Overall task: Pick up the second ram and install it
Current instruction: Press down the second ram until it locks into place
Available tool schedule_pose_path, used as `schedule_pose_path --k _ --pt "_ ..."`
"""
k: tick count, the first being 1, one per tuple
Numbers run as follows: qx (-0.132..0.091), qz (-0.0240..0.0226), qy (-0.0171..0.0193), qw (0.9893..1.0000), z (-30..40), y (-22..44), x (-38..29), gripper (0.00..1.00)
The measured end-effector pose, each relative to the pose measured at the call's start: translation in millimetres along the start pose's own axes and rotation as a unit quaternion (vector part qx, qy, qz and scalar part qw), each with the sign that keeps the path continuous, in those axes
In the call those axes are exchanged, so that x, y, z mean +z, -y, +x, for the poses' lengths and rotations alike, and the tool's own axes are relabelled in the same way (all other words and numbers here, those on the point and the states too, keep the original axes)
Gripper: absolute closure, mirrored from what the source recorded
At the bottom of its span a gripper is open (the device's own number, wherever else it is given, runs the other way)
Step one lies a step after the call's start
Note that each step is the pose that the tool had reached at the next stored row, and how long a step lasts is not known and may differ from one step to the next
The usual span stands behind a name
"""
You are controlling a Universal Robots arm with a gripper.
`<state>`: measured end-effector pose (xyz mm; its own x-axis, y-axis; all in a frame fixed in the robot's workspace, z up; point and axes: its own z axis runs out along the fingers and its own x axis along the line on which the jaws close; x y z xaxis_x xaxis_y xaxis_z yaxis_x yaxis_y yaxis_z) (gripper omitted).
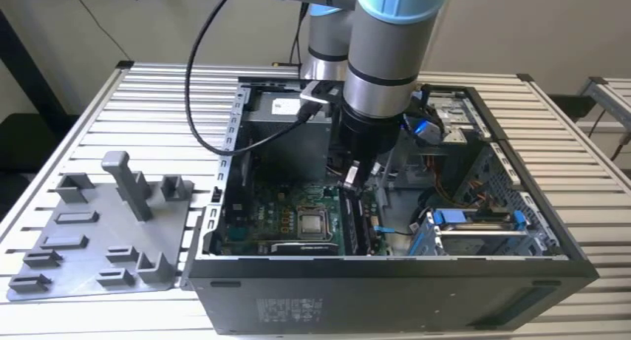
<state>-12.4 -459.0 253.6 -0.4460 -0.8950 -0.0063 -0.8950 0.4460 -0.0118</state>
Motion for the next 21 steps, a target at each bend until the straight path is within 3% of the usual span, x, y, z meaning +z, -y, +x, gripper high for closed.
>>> schedule_pose_path --k 5,10,15,20,21 --pt "-0.046 -0.0003 0.0005 0.999 0.0 0.0 0.1 0.89" --pt "-0.091 -0.0006 0.0011 0.9959 0.0 0.0 0.9 0.89" --pt "-0.136 -0.0008 0.0016 0.9907 0.0 0.0 2.3 0.89" --pt "-0.18 -0.0011 0.0021 0.9837 0.1 -0.2 3.9 0.89" --pt "-0.185 -0.0011 0.0021 0.9827 0.2 -0.3 4.1 0.89"
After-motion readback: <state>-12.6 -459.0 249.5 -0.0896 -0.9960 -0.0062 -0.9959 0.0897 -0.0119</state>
